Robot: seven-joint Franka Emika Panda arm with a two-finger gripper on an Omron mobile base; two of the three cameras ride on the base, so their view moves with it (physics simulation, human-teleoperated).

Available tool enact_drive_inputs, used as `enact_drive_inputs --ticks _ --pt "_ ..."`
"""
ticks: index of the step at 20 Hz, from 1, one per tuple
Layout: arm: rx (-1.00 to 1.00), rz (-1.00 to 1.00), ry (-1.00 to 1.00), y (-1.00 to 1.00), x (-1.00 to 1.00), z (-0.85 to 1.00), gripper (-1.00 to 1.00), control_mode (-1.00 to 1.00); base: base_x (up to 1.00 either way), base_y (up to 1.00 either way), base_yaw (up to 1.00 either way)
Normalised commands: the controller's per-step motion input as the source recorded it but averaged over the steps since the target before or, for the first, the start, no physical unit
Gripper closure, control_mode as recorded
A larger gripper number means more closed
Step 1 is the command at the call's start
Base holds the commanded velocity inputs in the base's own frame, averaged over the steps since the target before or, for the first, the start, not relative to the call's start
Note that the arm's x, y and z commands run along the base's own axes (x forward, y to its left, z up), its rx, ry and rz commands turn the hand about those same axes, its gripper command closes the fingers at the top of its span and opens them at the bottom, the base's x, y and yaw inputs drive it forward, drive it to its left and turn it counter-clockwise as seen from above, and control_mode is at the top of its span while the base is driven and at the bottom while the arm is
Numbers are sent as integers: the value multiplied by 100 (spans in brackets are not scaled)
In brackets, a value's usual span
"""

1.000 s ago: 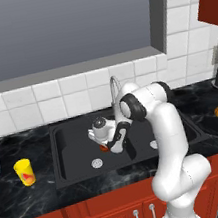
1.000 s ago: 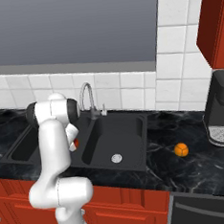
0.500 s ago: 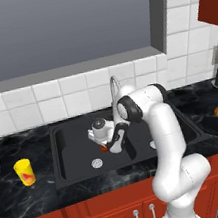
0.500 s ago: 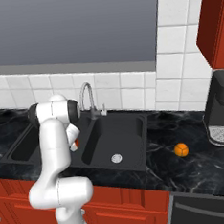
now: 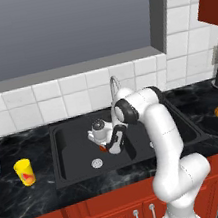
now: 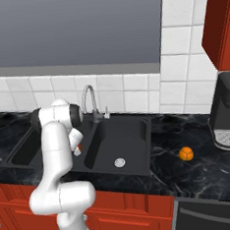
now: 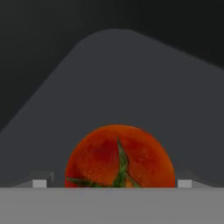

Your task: Remove the tomato and orange from the sink. Then move the bowl and cup from the counter to the sink for washing.

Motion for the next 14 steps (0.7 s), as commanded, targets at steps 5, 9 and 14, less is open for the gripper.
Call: enact_drive_inputs --ticks 5,9,14 --pt "0 0 0 0 14 -13 -100 -100 0 0 0" --pt "0 0 0 0 13 -13 -100 -100 0 0 0" --pt "0 0 0 1 12 -14 -100 -100 0 0 0"
